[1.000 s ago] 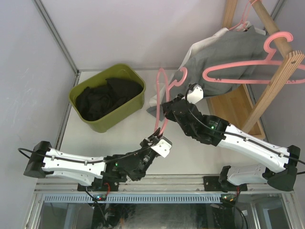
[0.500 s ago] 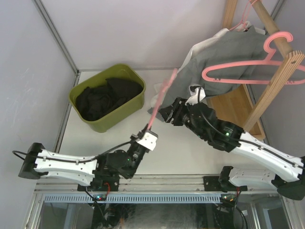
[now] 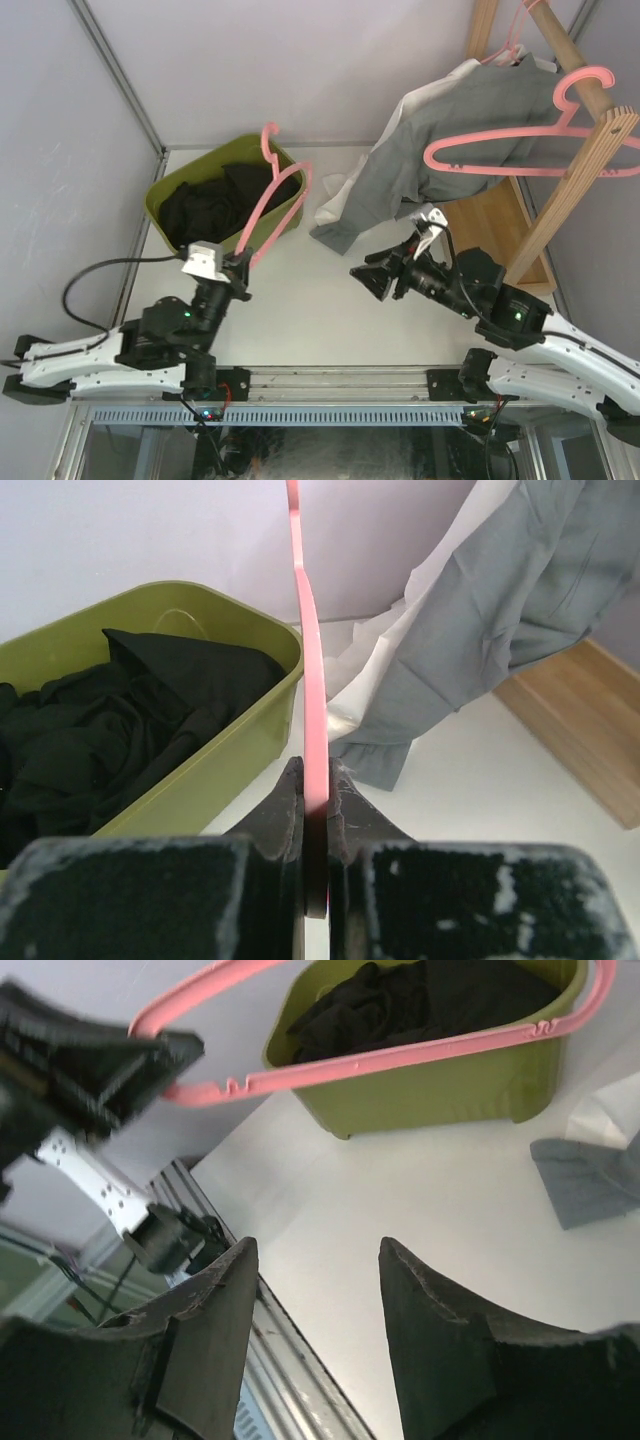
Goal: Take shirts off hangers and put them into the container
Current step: Place the hanger at the clothesline.
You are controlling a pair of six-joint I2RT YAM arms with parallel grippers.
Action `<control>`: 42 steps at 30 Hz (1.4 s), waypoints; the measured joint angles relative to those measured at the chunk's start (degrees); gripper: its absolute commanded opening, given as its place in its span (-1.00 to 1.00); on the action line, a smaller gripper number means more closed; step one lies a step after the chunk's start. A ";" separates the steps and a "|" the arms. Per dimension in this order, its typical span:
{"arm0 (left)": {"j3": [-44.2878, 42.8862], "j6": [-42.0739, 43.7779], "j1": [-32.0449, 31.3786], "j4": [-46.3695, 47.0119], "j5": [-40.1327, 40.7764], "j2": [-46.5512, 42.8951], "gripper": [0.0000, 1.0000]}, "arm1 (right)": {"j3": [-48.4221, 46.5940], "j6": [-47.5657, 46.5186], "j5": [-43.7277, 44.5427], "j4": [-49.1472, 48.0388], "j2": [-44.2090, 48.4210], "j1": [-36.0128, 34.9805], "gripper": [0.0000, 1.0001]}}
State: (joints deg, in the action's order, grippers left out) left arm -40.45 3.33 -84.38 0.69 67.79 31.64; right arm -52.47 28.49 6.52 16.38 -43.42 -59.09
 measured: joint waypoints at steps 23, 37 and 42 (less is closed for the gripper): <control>-27.32 -10.91 4.66 -38.71 -37.55 0.33 -0.99 | 14.08 -16.26 -7.76 2.51 22.38 0.13 0.04; -30.14 -10.80 13.25 -36.72 -52.28 6.47 -0.99 | 14.08 -17.42 -7.28 -0.35 25.31 0.13 0.04; -30.12 -10.82 19.71 -32.35 -62.05 9.27 -1.00 | 14.08 -17.42 -7.61 0.09 25.86 0.13 0.04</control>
State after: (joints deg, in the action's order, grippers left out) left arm -70.57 -7.49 -64.66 -31.66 5.74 40.91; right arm -38.39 11.07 -1.08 16.47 -17.56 -58.96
